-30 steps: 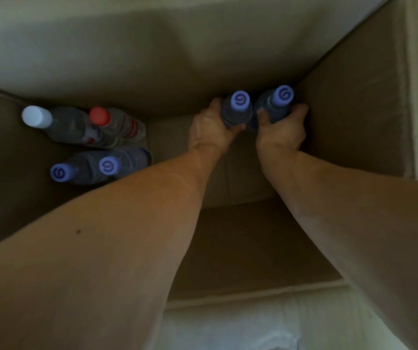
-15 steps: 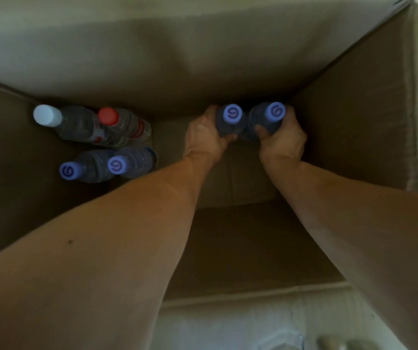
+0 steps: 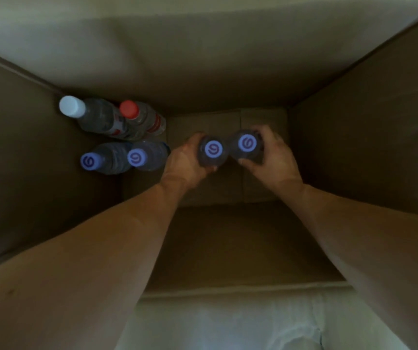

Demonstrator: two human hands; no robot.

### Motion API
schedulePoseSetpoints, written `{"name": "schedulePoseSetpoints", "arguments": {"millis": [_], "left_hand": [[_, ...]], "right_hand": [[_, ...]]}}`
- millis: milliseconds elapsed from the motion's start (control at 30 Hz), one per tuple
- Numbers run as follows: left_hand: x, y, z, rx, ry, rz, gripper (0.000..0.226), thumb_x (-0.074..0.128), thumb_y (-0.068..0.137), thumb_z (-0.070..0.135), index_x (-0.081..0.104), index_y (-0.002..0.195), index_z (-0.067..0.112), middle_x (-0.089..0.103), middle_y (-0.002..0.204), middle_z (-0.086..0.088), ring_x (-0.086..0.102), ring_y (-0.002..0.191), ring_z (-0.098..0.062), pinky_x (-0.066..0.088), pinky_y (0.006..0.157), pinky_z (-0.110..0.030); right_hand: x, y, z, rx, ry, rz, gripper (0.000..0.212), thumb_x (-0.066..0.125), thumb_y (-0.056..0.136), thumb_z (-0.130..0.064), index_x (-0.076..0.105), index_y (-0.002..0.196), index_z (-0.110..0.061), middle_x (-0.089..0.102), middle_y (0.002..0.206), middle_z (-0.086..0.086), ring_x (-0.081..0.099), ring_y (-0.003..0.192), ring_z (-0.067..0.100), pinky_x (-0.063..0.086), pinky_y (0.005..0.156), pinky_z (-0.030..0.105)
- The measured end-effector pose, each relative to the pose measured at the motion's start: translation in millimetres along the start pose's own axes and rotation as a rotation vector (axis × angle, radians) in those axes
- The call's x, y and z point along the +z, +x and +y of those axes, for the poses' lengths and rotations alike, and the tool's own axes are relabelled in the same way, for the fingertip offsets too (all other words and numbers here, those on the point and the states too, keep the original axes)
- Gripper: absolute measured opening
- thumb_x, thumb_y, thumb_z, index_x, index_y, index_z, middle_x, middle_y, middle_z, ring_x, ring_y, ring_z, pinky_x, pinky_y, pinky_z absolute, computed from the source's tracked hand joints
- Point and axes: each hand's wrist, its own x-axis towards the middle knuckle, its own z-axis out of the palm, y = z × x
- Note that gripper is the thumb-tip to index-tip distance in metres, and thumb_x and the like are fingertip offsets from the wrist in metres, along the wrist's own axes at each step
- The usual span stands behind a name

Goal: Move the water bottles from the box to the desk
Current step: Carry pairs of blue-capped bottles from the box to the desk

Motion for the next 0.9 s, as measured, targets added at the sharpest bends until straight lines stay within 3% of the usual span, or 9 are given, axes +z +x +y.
{"name": "schedulePoseSetpoints", "arguments": {"millis": [133, 267, 367, 467, 567, 633, 700, 767, 900], "left_hand": [[5, 9, -5, 0.007, 0.018, -0.009, 0.089, 0.089, 0.072, 0.012, 0.042, 0.148, 0.015, 0.058, 0.141, -0.011, 0.056, 0.129, -0.029, 0.046, 0.107, -0.038], [10, 15, -7, -0.022, -0.032, -0.01, 0.081, 0.089, 0.071, 0.011, 0.048, 0.142, 0.016, 0.063, 0.133, -0.009, 0.06, 0.122, -0.028, 0.049, 0.102, -0.04], [7, 16, -2, -0.061, -0.118, -0.035, 0.077, 0.088, 0.074, 0.014, 0.05, 0.141, 0.012, 0.062, 0.135, -0.009, 0.058, 0.125, -0.026, 0.047, 0.106, -0.039], [-4, 16, 5, -0.134, -0.279, -0.087, 0.072, 0.088, 0.075, 0.021, 0.052, 0.137, 0.015, 0.062, 0.135, -0.005, 0.058, 0.125, -0.022, 0.048, 0.106, -0.037], [-19, 7, 14, -0.185, -0.45, -0.146, 0.067, 0.089, 0.074, 0.025, 0.055, 0.132, 0.022, 0.064, 0.132, 0.003, 0.059, 0.118, -0.015, 0.047, 0.094, -0.027], [-30, -4, 21, -0.213, -0.54, -0.178, 0.056, 0.088, 0.073, 0.028, 0.06, 0.122, 0.027, 0.068, 0.122, 0.008, 0.064, 0.107, -0.009, 0.049, 0.087, -0.023], [-40, -18, 28, -0.235, -0.615, -0.211, 0.045, 0.084, 0.077, 0.029, 0.065, 0.118, 0.027, 0.072, 0.115, 0.007, 0.066, 0.104, -0.011, 0.052, 0.093, -0.032], [-48, -34, 34, -0.269, -0.703, -0.238, 0.043, 0.079, 0.082, 0.03, 0.066, 0.122, 0.022, 0.074, 0.115, 0.0, 0.067, 0.109, -0.02, 0.049, 0.103, -0.047], [-60, -67, 49, -0.347, -0.889, -0.27, 0.046, 0.075, 0.085, 0.036, 0.064, 0.126, 0.019, 0.075, 0.115, -0.007, 0.069, 0.111, -0.028, 0.049, 0.104, -0.055]], "right_hand": [[2, 14, 14, -0.026, -0.052, -0.118, 0.096, 0.087, 0.074, -0.017, 0.033, 0.153, -0.021, 0.046, 0.149, 0.008, 0.043, 0.138, 0.028, 0.039, 0.113, 0.04], [5, 29, 28, -0.009, 0.03, -0.126, 0.09, 0.089, 0.07, -0.016, 0.042, 0.147, -0.019, 0.054, 0.144, 0.007, 0.05, 0.133, 0.027, 0.042, 0.111, 0.041], [-1, 35, 31, 0.006, 0.206, -0.155, 0.085, 0.09, 0.07, -0.015, 0.047, 0.144, -0.014, 0.055, 0.142, 0.006, 0.052, 0.129, 0.022, 0.043, 0.108, 0.034], [-12, 33, 28, 0.151, 0.395, -0.225, 0.081, 0.089, 0.067, -0.028, 0.052, 0.14, -0.026, 0.056, 0.138, -0.006, 0.05, 0.122, 0.011, 0.044, 0.101, 0.032], [-25, 22, 22, 0.256, 0.656, -0.306, 0.074, 0.087, 0.061, -0.032, 0.058, 0.128, -0.033, 0.066, 0.127, -0.01, 0.059, 0.119, 0.011, 0.046, 0.103, 0.039], [-35, 12, 14, 0.279, 0.783, -0.362, 0.067, 0.087, 0.06, -0.034, 0.061, 0.122, -0.032, 0.072, 0.117, -0.01, 0.064, 0.114, 0.014, 0.049, 0.096, 0.039], [-47, 1, 6, 0.278, 0.839, -0.424, 0.074, 0.087, 0.055, -0.043, 0.062, 0.123, -0.028, 0.074, 0.116, -0.006, 0.067, 0.113, 0.018, 0.051, 0.088, 0.038], [-57, -11, 0, 0.287, 0.89, -0.487, 0.078, 0.085, 0.056, -0.048, 0.062, 0.127, -0.025, 0.073, 0.119, -0.001, 0.068, 0.114, 0.02, 0.052, 0.091, 0.041], [-73, -39, -17, 0.298, 1.055, -0.571, 0.064, 0.083, 0.07, -0.041, 0.064, 0.127, -0.02, 0.07, 0.125, 0.006, 0.067, 0.117, 0.024, 0.052, 0.096, 0.045]]}}
